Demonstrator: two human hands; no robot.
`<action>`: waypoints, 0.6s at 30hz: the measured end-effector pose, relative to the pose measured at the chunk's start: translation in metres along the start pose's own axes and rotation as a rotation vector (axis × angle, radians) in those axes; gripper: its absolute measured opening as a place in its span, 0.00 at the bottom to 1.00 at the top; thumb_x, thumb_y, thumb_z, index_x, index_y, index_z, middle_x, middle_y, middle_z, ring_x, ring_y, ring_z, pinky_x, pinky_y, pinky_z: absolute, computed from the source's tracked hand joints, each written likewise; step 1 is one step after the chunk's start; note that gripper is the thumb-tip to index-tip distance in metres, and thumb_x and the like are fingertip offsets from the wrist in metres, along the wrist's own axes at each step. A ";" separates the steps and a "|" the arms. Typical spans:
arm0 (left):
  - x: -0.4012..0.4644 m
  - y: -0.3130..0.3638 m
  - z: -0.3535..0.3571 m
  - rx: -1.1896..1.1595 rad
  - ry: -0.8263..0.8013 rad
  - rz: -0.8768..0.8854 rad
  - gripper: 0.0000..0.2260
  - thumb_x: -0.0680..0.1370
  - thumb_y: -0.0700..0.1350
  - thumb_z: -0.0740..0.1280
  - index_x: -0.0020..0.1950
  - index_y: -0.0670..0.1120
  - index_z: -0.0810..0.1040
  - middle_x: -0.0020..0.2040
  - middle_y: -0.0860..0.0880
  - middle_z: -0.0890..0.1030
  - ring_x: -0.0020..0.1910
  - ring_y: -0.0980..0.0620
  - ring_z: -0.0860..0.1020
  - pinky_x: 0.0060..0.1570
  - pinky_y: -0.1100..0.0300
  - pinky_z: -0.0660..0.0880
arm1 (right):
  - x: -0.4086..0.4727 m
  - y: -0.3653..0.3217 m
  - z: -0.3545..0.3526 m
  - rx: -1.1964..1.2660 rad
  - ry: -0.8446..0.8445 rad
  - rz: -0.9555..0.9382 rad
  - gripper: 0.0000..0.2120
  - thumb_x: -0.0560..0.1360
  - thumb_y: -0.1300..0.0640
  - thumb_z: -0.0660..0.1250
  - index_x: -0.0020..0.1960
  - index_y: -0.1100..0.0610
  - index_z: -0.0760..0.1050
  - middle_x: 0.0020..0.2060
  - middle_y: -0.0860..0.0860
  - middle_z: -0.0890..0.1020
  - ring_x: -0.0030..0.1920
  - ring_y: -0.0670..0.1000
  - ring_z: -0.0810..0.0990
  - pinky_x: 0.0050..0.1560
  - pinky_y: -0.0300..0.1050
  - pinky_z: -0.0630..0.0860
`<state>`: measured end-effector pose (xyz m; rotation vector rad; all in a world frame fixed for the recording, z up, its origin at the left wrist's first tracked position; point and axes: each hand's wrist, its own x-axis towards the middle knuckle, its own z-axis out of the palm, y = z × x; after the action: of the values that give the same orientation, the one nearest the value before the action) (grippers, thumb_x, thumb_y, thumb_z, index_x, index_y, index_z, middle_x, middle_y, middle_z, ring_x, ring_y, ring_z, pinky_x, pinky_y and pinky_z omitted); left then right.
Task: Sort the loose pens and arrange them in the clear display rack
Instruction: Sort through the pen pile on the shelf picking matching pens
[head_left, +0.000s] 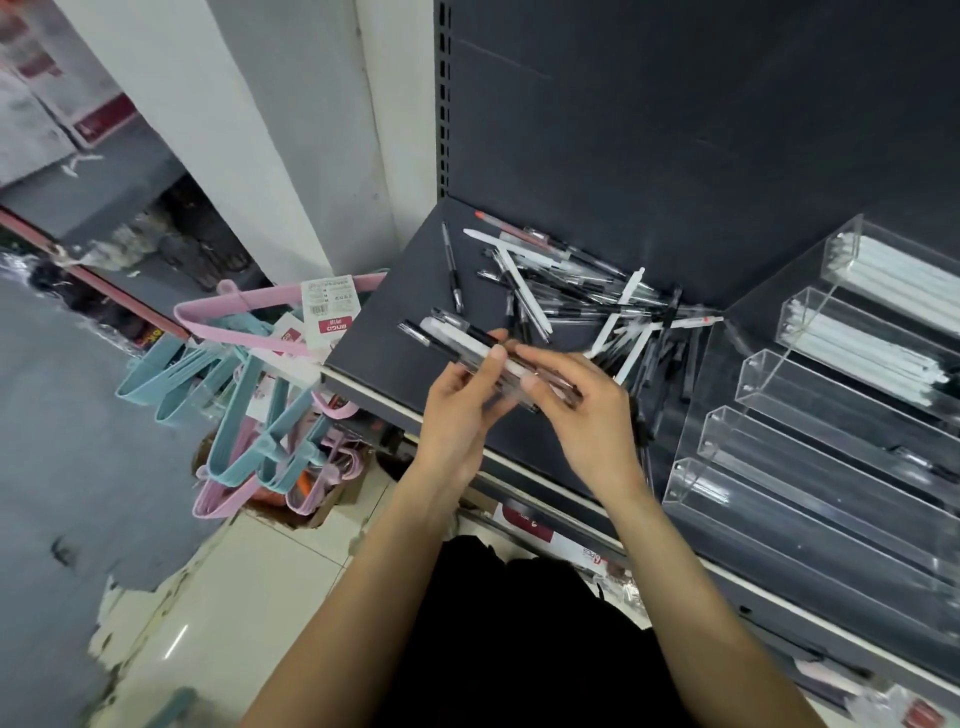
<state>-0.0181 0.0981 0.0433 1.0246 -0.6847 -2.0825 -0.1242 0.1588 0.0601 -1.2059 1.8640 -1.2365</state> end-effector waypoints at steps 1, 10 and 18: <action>-0.001 0.001 -0.002 -0.011 0.015 0.006 0.11 0.80 0.42 0.62 0.60 0.40 0.77 0.49 0.50 0.85 0.51 0.50 0.82 0.55 0.53 0.79 | -0.002 0.001 0.000 0.008 -0.013 0.019 0.14 0.75 0.59 0.68 0.58 0.45 0.77 0.50 0.41 0.80 0.52 0.39 0.79 0.54 0.31 0.73; -0.010 0.002 -0.004 -0.090 0.077 0.112 0.10 0.82 0.42 0.59 0.61 0.42 0.75 0.53 0.49 0.83 0.53 0.50 0.82 0.55 0.53 0.79 | -0.005 0.002 -0.001 0.204 0.073 0.216 0.13 0.68 0.60 0.76 0.45 0.46 0.76 0.42 0.44 0.83 0.46 0.44 0.81 0.50 0.38 0.75; -0.011 0.004 -0.004 -0.425 0.062 0.172 0.07 0.83 0.39 0.55 0.56 0.43 0.72 0.47 0.49 0.81 0.48 0.52 0.81 0.60 0.48 0.76 | -0.017 -0.002 0.013 0.353 0.087 0.295 0.11 0.68 0.63 0.75 0.43 0.50 0.78 0.37 0.48 0.84 0.42 0.48 0.83 0.51 0.50 0.80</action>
<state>-0.0081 0.1034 0.0492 0.7564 -0.2678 -1.9244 -0.1057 0.1686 0.0565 -0.6730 1.7148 -1.3911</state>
